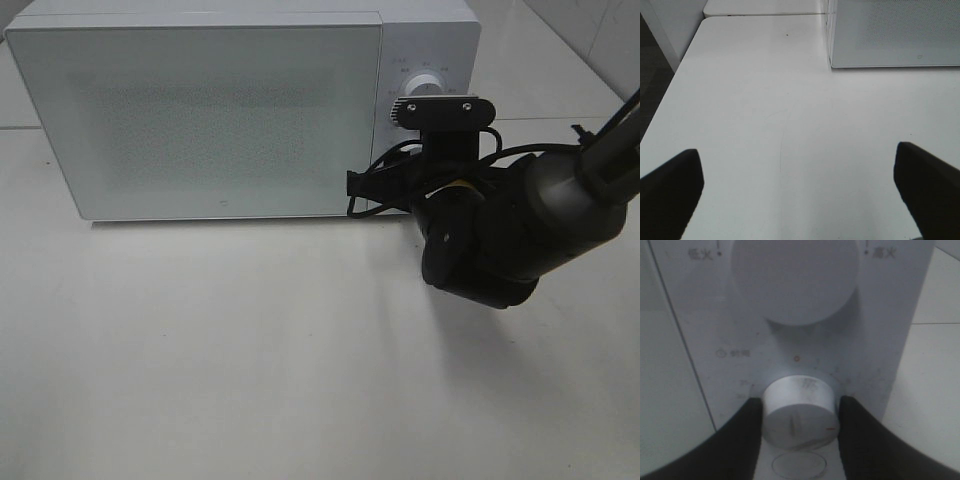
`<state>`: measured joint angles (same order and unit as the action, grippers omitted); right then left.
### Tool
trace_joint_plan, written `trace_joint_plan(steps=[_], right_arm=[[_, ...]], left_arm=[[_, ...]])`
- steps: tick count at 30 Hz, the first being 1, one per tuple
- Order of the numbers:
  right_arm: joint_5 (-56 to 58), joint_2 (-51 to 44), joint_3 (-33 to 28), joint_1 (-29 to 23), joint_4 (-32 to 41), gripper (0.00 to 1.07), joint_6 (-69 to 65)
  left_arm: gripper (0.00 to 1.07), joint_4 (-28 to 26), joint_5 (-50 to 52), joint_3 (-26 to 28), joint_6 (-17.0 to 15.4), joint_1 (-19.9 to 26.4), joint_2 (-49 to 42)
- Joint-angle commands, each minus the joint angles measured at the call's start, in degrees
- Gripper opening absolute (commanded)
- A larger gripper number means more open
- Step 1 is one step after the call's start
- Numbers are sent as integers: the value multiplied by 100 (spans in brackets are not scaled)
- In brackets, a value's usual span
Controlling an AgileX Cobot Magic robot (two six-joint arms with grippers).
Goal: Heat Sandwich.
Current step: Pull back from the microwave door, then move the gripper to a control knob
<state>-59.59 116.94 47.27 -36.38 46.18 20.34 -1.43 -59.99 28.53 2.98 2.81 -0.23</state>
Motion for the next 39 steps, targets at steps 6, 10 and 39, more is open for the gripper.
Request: trace_joint_plan(steps=[6, 10, 39], right_arm=[[11, -6, 40, 29, 0, 9, -115], [0, -6, 40, 29, 0, 7, -115], [-1054, -6, 40, 29, -762, 8, -3249]], left_arm=[[98, -52, 63, -23, -34, 6, -149], [98, -52, 63, -23, -34, 6, -149], [98, -52, 63, -23, -34, 6, -149]])
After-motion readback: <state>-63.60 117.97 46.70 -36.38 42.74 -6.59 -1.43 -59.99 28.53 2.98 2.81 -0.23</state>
